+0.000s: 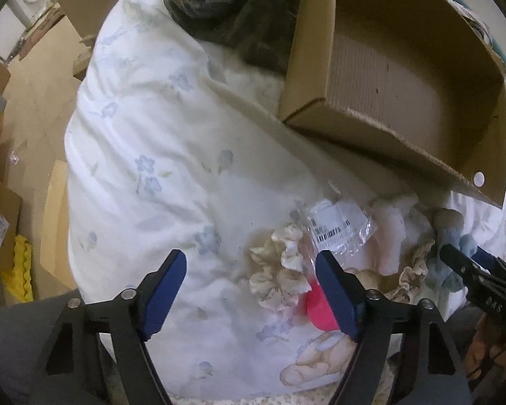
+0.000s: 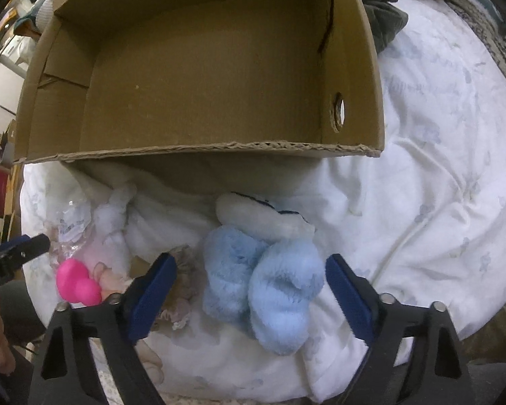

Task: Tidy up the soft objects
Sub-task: 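Grasp the cream scrunchie with the left gripper while the right gripper grasps the blue socks, then carry the scrunchie into the box with the left gripper while the right carries the socks in, release both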

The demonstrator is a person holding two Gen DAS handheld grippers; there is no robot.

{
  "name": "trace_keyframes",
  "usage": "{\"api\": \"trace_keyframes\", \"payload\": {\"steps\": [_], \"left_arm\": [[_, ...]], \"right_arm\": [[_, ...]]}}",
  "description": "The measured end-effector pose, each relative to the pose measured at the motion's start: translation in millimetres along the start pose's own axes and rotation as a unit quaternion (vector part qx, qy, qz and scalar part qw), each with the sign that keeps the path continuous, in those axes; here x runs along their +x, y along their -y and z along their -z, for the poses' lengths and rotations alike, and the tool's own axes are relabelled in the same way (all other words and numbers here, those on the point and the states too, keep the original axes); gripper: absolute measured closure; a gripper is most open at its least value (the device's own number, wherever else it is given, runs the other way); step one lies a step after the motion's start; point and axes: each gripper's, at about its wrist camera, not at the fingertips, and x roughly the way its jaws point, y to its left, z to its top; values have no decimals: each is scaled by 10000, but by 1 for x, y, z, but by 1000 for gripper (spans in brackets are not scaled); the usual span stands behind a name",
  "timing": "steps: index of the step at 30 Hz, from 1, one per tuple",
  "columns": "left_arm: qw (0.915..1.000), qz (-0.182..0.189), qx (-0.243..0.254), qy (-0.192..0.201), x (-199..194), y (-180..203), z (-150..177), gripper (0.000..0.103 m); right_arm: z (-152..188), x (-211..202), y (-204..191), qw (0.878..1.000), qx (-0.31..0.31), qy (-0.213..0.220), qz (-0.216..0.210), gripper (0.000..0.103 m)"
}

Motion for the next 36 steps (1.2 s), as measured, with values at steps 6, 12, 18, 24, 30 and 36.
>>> {"api": "trace_keyframes", "payload": {"steps": [6,12,18,24,30,36], "left_arm": [[9994,-66,115,-318,18,8,-1,62],[9992,58,124,-371,21,5,-1,86],[10000,32,21,-49,0,-8,6,90],[9982,-200,84,555,-37,-21,19,90],[9944,-530,191,891,-56,-24,13,90],[9870,-541,367,1469,-80,11,12,90]], "right_arm": [[-9,7,6,9999,-17,-124,-55,36],[-9,5,11,9999,-40,-124,-4,56],[3,-8,19,9996,45,-9,-289,66],[13,-44,21,9959,38,299,-854,67],[23,-73,18,9906,-120,639,-1207,67],[26,-98,21,9826,-160,941,-1594,68]]}}
